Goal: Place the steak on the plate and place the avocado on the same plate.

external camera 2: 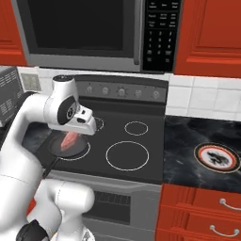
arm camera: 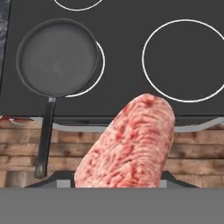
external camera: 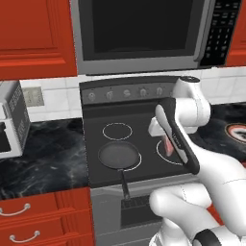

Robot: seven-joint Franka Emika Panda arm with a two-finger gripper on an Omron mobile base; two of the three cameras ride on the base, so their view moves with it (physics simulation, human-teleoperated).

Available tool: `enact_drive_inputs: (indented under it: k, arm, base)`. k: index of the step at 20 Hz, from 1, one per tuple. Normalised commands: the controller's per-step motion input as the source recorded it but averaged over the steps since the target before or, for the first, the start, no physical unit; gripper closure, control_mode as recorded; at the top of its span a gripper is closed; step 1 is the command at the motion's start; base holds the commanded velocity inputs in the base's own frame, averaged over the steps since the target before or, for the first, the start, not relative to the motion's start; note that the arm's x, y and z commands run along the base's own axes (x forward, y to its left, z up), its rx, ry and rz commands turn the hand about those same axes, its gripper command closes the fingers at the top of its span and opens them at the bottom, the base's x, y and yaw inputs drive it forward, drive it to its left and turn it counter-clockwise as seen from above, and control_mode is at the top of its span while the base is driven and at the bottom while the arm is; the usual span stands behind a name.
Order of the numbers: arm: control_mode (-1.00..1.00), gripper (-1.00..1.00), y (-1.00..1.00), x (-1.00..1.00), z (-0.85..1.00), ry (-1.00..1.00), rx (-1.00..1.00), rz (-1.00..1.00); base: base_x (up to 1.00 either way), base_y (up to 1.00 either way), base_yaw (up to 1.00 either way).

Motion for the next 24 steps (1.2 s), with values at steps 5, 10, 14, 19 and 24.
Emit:
enact_drive_inputs:
  k: [5,10,14,19,24]
  arm:
    - [1.0,1.0,0.0,0.0,0.0,0.0,0.0,0.0]
    - [1.0,1.0,0.0,0.0,0.0,0.0,0.0,0.0]
    - [1.0,1.0,0.0,0.0,0.0,0.0,0.0,0.0]
    - [1.0,1.0,0.0,0.0,0.0,0.0,0.0,0.0]
    - [1.0,1.0,0.0,0.0,0.0,0.0,0.0,0.0]
  base:
    - [-0.2,-0.78,-0.05]
    - [0.0,-0.91,0.0]
    - [0.0,-1.0,0.0]
    - [0.01,-0.95,0.0]
    - [0.19,-0.67,0.01]
